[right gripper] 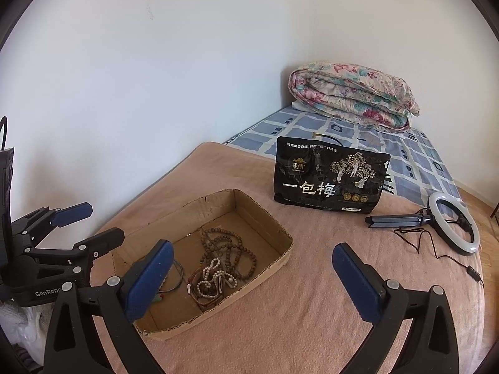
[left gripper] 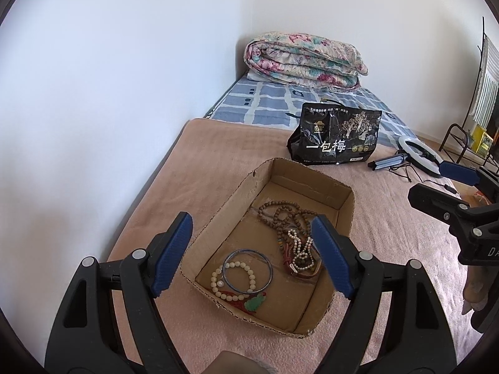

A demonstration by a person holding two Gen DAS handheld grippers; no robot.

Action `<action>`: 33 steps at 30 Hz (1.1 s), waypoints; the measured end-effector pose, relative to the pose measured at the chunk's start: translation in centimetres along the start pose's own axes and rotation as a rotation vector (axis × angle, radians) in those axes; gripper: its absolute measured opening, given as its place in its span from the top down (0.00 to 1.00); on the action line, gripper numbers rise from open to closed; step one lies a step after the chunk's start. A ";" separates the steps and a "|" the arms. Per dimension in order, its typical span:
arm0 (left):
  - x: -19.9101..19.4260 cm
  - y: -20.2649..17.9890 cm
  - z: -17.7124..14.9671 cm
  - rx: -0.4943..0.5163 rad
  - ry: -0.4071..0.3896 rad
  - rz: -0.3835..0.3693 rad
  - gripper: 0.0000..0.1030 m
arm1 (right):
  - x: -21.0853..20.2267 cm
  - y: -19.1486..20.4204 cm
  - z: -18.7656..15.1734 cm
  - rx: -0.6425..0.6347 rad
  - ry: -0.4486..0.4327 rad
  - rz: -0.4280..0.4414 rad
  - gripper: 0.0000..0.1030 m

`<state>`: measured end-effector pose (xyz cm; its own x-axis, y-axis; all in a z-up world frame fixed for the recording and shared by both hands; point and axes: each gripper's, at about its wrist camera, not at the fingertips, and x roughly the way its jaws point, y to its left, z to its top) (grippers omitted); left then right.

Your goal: Organize jewelry

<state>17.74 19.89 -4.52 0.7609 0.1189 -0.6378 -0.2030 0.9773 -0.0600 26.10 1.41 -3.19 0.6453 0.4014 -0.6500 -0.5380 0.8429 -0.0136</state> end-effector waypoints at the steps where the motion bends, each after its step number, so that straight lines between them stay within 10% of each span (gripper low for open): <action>1: -0.6 -0.1 0.1 0.000 -0.005 -0.005 0.21 | -0.6 -0.1 -0.1 -0.002 0.000 0.001 0.00; 33: -11.8 -5.3 -4.9 0.076 -0.055 0.019 0.21 | -12.0 -3.4 -7.6 0.030 -0.052 -0.055 0.00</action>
<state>6.78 12.43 -0.42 0.7908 0.1445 -0.5948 -0.1717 0.9851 0.0111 16.09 -9.01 -1.16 0.7008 0.3716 -0.6089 -0.4852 0.8741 -0.0250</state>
